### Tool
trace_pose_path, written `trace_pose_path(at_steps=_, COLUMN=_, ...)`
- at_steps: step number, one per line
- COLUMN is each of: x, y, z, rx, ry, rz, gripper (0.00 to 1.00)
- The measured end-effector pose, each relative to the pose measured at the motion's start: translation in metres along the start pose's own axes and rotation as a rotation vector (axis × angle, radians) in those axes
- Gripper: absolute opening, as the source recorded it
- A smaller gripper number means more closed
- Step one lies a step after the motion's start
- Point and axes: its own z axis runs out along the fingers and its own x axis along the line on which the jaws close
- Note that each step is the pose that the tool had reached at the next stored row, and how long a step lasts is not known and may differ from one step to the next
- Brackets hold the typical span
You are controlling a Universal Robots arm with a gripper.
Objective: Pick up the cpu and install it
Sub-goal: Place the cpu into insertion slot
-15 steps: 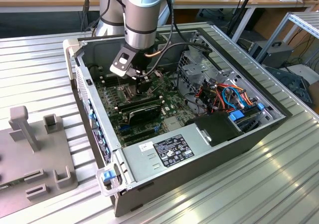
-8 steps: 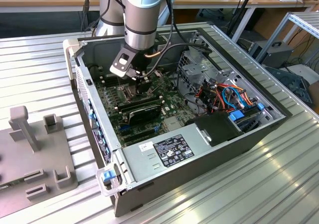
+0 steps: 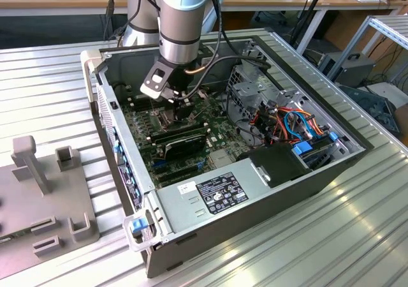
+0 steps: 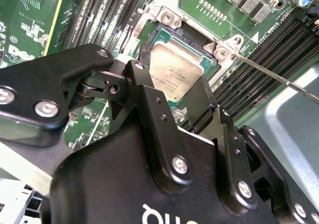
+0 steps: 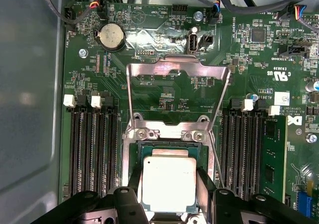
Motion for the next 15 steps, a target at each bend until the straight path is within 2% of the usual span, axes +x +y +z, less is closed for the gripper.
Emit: trace_pose_path(at_steps=15, x=0.0, y=-0.0001, z=0.0014, rx=0.0001, ry=-0.0001, rz=0.003, gripper=0.53)
